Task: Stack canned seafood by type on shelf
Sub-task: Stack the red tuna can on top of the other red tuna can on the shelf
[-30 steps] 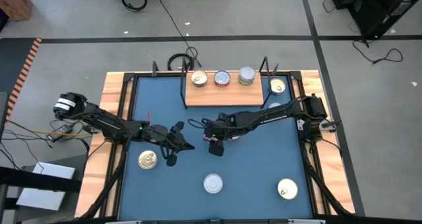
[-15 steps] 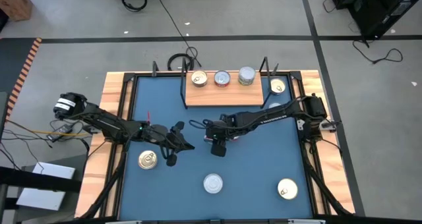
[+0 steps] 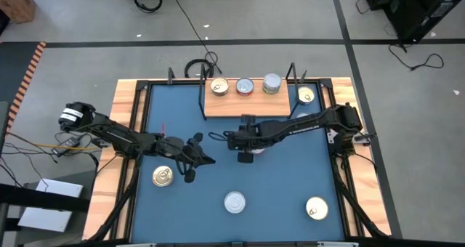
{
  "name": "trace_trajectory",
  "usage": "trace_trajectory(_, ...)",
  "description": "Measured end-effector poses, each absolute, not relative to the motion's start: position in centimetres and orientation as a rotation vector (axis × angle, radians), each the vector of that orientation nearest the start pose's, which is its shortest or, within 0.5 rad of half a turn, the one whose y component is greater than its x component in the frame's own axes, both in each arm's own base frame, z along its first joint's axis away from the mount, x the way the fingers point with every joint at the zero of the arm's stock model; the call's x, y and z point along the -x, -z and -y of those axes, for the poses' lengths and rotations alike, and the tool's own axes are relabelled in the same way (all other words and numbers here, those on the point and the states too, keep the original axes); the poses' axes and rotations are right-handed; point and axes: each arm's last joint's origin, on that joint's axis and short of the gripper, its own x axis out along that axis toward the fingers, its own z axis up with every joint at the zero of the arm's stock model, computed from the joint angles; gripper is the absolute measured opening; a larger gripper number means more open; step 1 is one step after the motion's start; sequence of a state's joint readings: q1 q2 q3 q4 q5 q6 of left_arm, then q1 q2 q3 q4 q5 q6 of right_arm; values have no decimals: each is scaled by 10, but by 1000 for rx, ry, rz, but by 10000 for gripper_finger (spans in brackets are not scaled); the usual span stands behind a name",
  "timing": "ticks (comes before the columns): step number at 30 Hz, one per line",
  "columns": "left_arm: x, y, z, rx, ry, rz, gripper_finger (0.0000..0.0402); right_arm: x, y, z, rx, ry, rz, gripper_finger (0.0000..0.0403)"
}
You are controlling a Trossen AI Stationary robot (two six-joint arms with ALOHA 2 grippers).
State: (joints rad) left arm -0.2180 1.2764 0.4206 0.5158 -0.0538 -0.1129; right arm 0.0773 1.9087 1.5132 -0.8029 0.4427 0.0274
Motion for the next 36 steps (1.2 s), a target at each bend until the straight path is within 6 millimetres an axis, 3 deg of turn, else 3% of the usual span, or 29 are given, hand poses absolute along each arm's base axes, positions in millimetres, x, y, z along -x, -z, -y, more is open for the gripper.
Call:
trace_trajectory(7,-236,-181,51,87,143,-318,1,-389,-236,23,564,535,-1218,144)
trace_trajectory(16,-236,-182,51,94,143,-307,1,-395,-243,92,685,607,-1192,145)
trace_trajectory(21,-236,-182,51,95,143,-307,1,-389,-233,122,775,588,-1246,144)
trace_trajectory(27,-236,-182,51,95,144,-308,1,-380,-214,139,826,571,-1285,145)
trace_trajectory(36,-236,-182,51,95,145,-308,1,-376,-204,155,896,582,-1256,145)
